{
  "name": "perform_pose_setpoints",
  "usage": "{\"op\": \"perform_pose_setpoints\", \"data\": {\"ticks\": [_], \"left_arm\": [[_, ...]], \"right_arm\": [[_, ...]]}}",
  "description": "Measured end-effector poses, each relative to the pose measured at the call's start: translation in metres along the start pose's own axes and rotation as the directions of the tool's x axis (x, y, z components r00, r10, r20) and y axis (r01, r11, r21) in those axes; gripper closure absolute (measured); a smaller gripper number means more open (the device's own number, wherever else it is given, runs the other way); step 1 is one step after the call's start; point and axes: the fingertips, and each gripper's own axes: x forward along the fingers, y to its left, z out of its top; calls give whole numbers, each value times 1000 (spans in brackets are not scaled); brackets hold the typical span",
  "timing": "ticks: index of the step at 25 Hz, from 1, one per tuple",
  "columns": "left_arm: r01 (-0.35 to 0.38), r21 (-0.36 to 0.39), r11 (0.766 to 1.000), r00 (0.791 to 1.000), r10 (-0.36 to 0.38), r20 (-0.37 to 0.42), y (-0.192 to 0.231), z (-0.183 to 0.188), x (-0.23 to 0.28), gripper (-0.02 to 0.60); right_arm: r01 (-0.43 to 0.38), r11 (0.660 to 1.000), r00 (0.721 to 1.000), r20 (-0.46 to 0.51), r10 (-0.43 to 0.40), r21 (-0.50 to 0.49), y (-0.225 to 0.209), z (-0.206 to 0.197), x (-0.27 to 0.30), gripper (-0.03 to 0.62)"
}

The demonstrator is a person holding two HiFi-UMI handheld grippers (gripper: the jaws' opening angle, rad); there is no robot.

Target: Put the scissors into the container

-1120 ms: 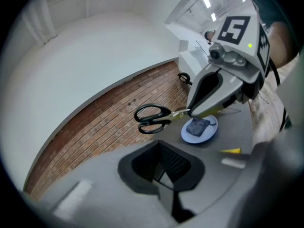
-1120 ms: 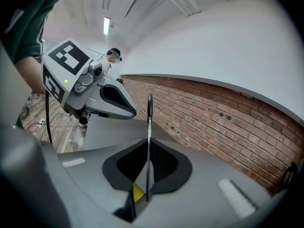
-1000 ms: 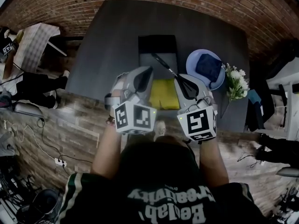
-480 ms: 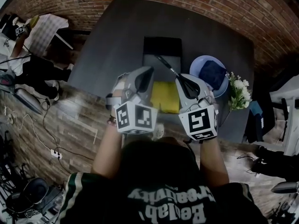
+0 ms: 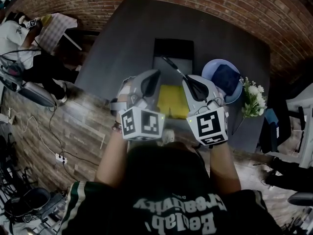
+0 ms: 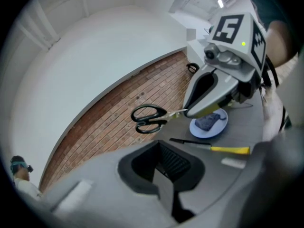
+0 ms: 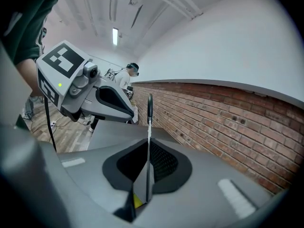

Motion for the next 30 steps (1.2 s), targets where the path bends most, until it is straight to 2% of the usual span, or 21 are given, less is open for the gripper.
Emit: {"op": "perform_pose_setpoints", "data": {"ticks": [8,13,23,30], "left_arm": [[-4,10,1000,1000,4,-2,-4,6,-2,578],[-6,-13,1000,1000,6,27,1,7,-1,578],[29,-23,999,998,-28,49,9,-3,23,578],[56,-29,998,998,-55,34,9,-16,32,578]], "right_arm": [[-29,999,999,29,28,36,1,-1,-3,572],[-44,993,999,25,42,106,2,-2,4,572],[-49,992,999,-15,51,117,-4,-9,25,572],[-64,990,997,-39,69,124,-1,-16,37,572]]}}
